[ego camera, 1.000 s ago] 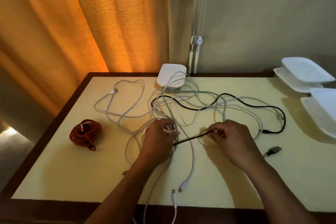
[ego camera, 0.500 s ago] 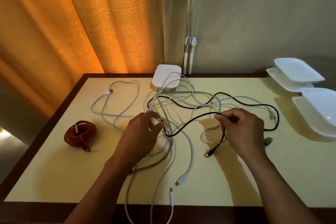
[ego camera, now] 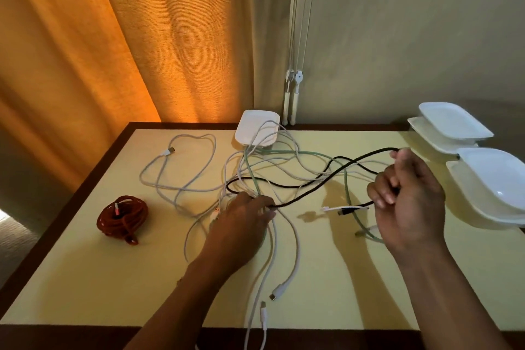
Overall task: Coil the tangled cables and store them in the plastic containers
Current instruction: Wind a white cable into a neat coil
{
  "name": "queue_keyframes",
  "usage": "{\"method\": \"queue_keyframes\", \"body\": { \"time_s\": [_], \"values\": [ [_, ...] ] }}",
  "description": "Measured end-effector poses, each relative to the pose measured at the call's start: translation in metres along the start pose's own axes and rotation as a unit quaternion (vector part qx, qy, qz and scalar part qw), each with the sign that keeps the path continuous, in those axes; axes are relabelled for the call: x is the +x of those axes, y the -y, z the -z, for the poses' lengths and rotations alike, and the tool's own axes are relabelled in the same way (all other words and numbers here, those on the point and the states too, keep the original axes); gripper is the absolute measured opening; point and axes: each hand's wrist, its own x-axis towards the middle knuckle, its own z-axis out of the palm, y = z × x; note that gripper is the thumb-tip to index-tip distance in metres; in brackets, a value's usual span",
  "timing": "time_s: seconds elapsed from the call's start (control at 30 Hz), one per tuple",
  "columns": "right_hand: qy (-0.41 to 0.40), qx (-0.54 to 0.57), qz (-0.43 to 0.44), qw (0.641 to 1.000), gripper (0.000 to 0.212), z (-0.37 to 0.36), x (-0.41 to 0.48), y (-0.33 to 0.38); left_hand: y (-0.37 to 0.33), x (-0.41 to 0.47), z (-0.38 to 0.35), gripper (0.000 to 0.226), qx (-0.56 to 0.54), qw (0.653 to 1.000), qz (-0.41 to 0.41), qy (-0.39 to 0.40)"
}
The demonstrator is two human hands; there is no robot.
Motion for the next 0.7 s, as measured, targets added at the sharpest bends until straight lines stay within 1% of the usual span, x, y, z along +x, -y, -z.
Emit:
{"method": "queue_keyframes", "body": {
  "time_s": [0.03, 0.07, 0.1, 0.17, 0.23, 0.27, 0.33, 0.4, 0.43, 0.47, 0.5, 0.53, 0.57, 0.6, 0.63, 0.67, 0.7],
  "values": [
    [-0.017, -0.038, 0.008, 0.999, 0.014, 0.003, 0.001, -0.001, 0.001, 0.003, -0.001, 0.018, -0.02, 0.999, 0.004, -0.032],
    [-0.034, -0.103, 0.024, 0.994, 0.013, 0.007, 0.003, -0.003, 0.002, 0.006, 0.0, 0.018, -0.041, 0.997, 0.007, -0.067],
    [-0.044, -0.185, 0.043, 0.981, 0.012, 0.012, 0.005, -0.007, 0.002, 0.008, 0.0, 0.018, -0.062, 0.993, 0.008, -0.098],
    [-0.028, -0.336, 0.065, 0.939, 0.012, 0.018, 0.01, -0.018, -0.001, 0.01, 0.004, 0.023, -0.101, 0.984, 0.008, -0.145],
    [0.003, -0.442, 0.074, 0.894, 0.011, 0.022, 0.013, -0.027, -0.004, 0.011, 0.01, 0.025, -0.137, 0.971, 0.008, -0.195],
    [0.014, -0.481, 0.089, 0.872, 0.009, 0.023, 0.013, -0.03, -0.005, 0.012, 0.014, 0.024, -0.156, 0.963, 0.012, -0.221],
    [0.016, -0.528, 0.118, 0.841, 0.007, 0.021, 0.012, -0.031, -0.005, 0.014, 0.022, 0.024, -0.2, 0.943, 0.024, -0.264],
    [0.007, -0.553, 0.127, 0.823, 0.005, 0.016, 0.007, -0.026, -0.004, 0.014, 0.028, 0.025, -0.215, 0.937, 0.017, -0.273],
    [0.012, -0.56, 0.123, 0.819, 0.005, 0.012, 0.003, -0.023, -0.004, 0.013, 0.029, 0.025, -0.203, 0.943, 0.009, -0.263],
    [0.03, -0.565, 0.113, 0.817, 0.006, 0.008, -0.003, -0.021, -0.002, 0.011, 0.027, 0.024, -0.181, 0.952, 0.001, -0.246],
    [0.066, -0.577, 0.096, 0.809, 0.008, 0.003, -0.01, -0.02, 0.0, 0.01, 0.024, 0.023, -0.155, 0.961, -0.002, -0.229],
    [0.115, -0.597, 0.073, 0.79, 0.01, -0.001, -0.018, -0.02, 0.002, 0.01, 0.02, 0.022, -0.13, 0.968, -0.003, -0.214],
    [0.171, -0.627, 0.044, 0.758, 0.013, -0.006, -0.027, -0.024, 0.004, 0.009, 0.017, 0.022, -0.111, 0.973, -0.004, -0.203],
    [0.22, -0.66, 0.018, 0.718, 0.016, -0.01, -0.037, -0.029, 0.006, 0.01, 0.014, 0.022, -0.102, 0.976, -0.005, -0.194],
    [0.252, -0.692, 0.0, 0.676, 0.019, -0.015, -0.046, -0.034, 0.006, 0.01, 0.012, 0.022, -0.1, 0.977, -0.005, -0.188],
    [0.266, -0.719, -0.006, 0.642, 0.022, -0.019, -0.053, -0.04, 0.007, 0.011, 0.01, 0.022, -0.103, 0.977, -0.005, -0.184],
    [0.265, -0.744, -0.003, 0.614, 0.029, -0.022, -0.057, -0.046, 0.007, 0.011, 0.009, 0.022, -0.11, 0.978, -0.002, -0.18]
  ]
}}
